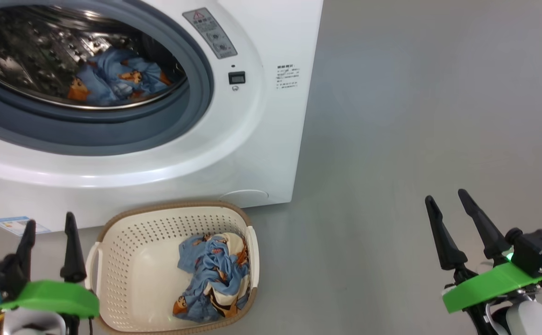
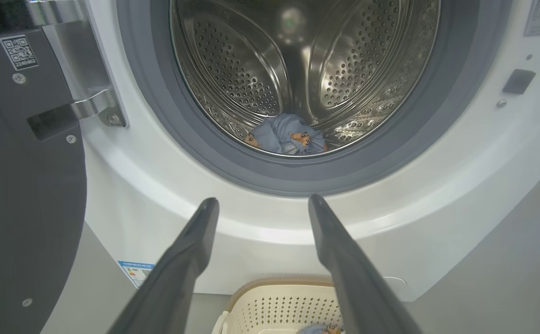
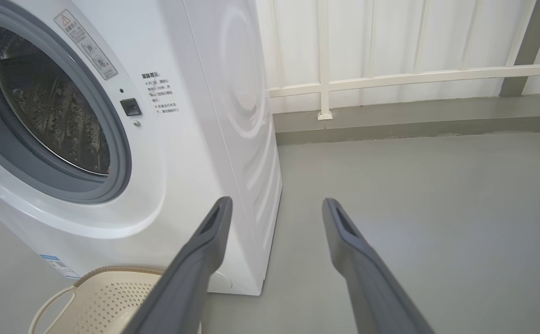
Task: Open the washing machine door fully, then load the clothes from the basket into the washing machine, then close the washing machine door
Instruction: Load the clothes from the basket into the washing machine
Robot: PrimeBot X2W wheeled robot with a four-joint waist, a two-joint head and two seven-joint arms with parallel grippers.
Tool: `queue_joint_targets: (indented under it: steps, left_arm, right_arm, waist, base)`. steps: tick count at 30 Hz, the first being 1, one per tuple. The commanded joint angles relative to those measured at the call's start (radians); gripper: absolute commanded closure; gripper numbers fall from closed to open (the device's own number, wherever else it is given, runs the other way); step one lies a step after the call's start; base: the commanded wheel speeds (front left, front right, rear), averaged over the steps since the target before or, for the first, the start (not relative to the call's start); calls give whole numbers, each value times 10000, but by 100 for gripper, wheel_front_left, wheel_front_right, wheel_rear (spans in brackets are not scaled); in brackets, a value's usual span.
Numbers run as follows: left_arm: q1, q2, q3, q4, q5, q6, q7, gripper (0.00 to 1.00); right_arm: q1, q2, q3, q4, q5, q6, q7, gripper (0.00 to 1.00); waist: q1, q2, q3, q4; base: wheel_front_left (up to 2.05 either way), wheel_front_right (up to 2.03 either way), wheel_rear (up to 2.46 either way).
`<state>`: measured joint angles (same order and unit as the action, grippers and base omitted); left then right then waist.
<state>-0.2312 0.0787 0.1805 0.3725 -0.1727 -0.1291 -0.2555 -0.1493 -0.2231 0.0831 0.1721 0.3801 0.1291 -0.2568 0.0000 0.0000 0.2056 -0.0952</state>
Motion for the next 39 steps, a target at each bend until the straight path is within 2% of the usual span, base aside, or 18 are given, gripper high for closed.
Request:
queue_joint_targets:
  steps: [1,17,39]
  left_arm:
    - [215,203,247,-390,-39,-15,-63,0]
    - [1701,14,92,-1669,-200,-15,-63,0]
    - [1730,-25,38,-1792,-309,-15,-63,0]
  right_arm:
    - [199,-177,126,-236,108,16,-49,0]
    - [688,-188,-43,-295,86,16,-49,0]
    - [551,-134,-53,-353,75,16,-49,0]
  waist:
    - [0,0,-173,49]
    - [0,0,-584,93]
    - [0,0,-396,10]
  base:
    - [0,0,0]
    - [0,0,0]
    - [0,0,0]
